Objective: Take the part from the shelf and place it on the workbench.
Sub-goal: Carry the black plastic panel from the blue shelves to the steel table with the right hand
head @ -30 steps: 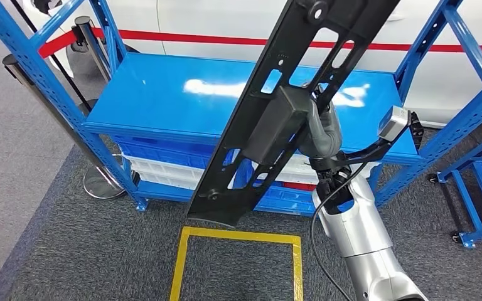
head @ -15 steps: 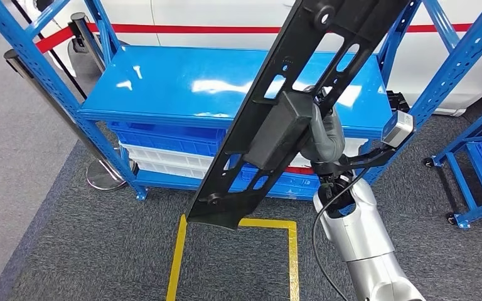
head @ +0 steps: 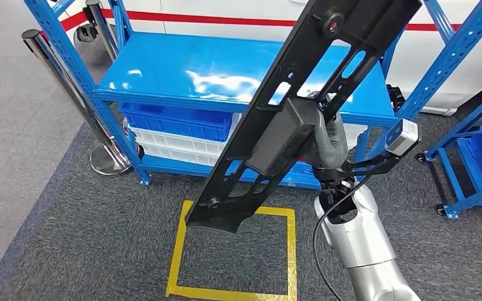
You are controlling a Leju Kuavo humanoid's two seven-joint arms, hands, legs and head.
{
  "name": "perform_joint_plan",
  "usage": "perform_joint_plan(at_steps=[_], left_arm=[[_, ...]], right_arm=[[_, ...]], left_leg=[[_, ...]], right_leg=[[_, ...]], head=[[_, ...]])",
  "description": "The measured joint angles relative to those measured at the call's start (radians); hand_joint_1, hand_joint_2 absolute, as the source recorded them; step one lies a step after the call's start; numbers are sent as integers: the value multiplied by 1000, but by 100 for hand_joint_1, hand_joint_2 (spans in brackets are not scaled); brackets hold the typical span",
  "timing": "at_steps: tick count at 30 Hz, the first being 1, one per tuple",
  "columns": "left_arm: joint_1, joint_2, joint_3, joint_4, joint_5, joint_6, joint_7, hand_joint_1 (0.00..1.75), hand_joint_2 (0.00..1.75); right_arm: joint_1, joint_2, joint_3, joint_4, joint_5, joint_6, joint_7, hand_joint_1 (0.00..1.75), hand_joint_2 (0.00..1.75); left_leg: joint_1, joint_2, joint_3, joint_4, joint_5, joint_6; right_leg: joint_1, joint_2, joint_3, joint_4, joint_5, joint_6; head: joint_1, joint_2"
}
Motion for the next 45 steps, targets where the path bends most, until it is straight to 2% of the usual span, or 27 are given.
perform_joint_plan(at_steps=[1,3,5,7,9,10,12,14,15,16,18,20,21,22,24,25,26,29,30,32,34,36,37,39,41,44,45], left_arm=[[1,0,0,0,0,0,-2,0,175],[3,-2,0,0,0,1,-5,0,175],[3,-2,0,0,1,2,-5,0,175],[4,-2,0,0,2,2,-5,0,175],[5,-1,0,0,5,2,-5,0,175],[6,0,0,0,7,2,-5,0,175],[8,1,0,0,10,2,-5,0,175],[8,1,1,0,11,2,-5,0,175],[8,1,1,0,11,2,-5,0,175],[8,1,1,0,11,2,-5,0,175],[8,2,1,0,10,2,-3,0,175],[5,5,1,0,9,3,-1,0,175],[4,6,1,0,9,3,0,0,175],[3,8,1,0,9,3,0,0,175],[3,8,1,0,9,4,1,0,175],[3,8,1,0,9,4,2,0,175],[2,8,1,0,9,4,2,0,175],[2,8,1,0,10,4,3,0,175],[2,8,1,0,10,4,3,0,175],[3,8,1,0,10,4,2,0,175],[3,7,1,0,10,4,0,0,175],[3,5,1,0,10,4,-1,0,175],[3,4,1,0,10,4,-1,0,175],[3,5,1,0,10,5,0,0,175],[3,6,1,0,10,7,0,0,175],[4,7,1,0,10,10,0,0,175],[4,7,1,0,10,10,0,0,175]], right_arm=[[3,0,-1,0,2,2,0,175,175],[4,0,-3,-3,4,4,0,175,175],[4,1,-4,-11,7,7,-1,175,175],[6,1,-4,-16,10,10,-4,175,175],[9,2,-5,-17,12,11,-7,175,175],[10,3,-5,-17,13,11,-7,175,175],[10,7,-4,-17,16,12,-9,175,175],[10,10,-5,-17,18,13,-10,175,175],[11,10,-5,-17,18,13,-10,175,175],[11,10,-5,-17,19,13,-10,175,175],[11,11,-7,-19,20,13,-10,175,175],[11,12,-11,-26,20,13,-10,175,175],[10,12,-13,-29,21,14,-10,175,175],[10,13,-16,-33,21,14,-11,175,175],[12,13,-20,-35,21,14,-11,175,175],[13,13,-23,-35,22,15,-10,175,175],[13,13,-26,-36,22,15,-10,175,175],[16,13,-30,-36,23,15,-10,175,175],[18,13,-31,-36,24,16,-10,175,175],[20,13,-32,-36,26,18,-10,175,175],[20,13,-32,-37,30,20,-13,175,175],[20,13,-34,-42,34,21,-17,175,175],[21,13,-36,-45,35,22,-18,175,175],[23,13,-40,-48,39,22,-19,175,175],[25,14,-43,-50,41,23,-20,175,175],[30,15,-46,-50,44,24,-18,175,175],[32,15,-47,-50,45,25,-18,175,175]], left_leg=[[1,0,-16,5,8,-2],[3,0,-47,23,19,-9],[1,-1,-72,45,25,-18],[-1,-2,-86,57,35,-30],[1,-3,-94,60,38,-42],[3,-3,-102,72,21,-48],[7,-4,-130,151,-59,-58],[9,-4,-162,278,-139,-64],[9,-4,-167,324,-150,-65],[9,-4,-158,341,-141,-64],[7,-5,-89,268,-88,-54],[2,-9,12,119,-73,-38],[-2,-10,43,68,-77,-33],[-6,-11,60,34,-82,-29],[-6,-10,57,15,-63,-23],[-3,-8,53,7,-50,-17],[-1,-5,46,0,-38,-11],[-2,-2,10,1,-8,1],[-3,-2,-4,5,-1,0],[-3,-1,-33,15,11,-1],[-3,-2,-55,27,17,-5],[-5,-2,-68,36,24,-13],[-5,-1,-72,38,29,-18],[-6,-2,-75,36,38,-29],[-6,-5,-88,60,14,-40],[3,-7,-152,231,-88,-57],[7,-7,-170,287,-109,-62]], right_leg=[[-1,0,12,14,19,2],[-6,-1,84,-60,72,6],[-5,0,173,-188,66,1],[0,2,204,-247,43,-13],[-1,1,192,-249,53,-31],[-2,-1,184,-250,61,-41],[-3,-2,163,-251,81,-55],[-1,-3,138,-249,100,-59],[0,-3,125,-248,109,-59],[2,-3,113,-246,117,-59],[5,-2,90,-244,135,-57],[8,-1,75,-244,151,-50],[7,-1,73,-247,160,-45],[6,-2,71,-252,170,-38],[4,-1,70,-265,187,-25],[4,-1,66,-263,179,-20],[5,0,57,-241,150,-16],[3,0,8,-66,13,-8],[3,0,0,-13,-2,-6],[3,0,25,2,30,-5],[4,0,109,-108,73,-11],[9,0,187,-231,67,-20],[12,0,204,-262,55,-24],[11,-2,209,-280,58,-32],[3,-4,206,-290,70,-44],[-1,-5,195,-293,84,-53],[-1,-3,191,-291,87,-52]], head=[[0,0],[0,0],[0,0],[-1,0],[0,0],[-1,0],[-2,0],[-3,0],[-3,0],[-3,0],[-3,0],[-3,0],[-2,0],[-2,0],[-3,0],[-3,0],[-2,0],[0,0],[0,0],[0,0],[0,0],[-1,0],[-1,0],[-1,0],[-3,0],[-7,0],[-7,0]])
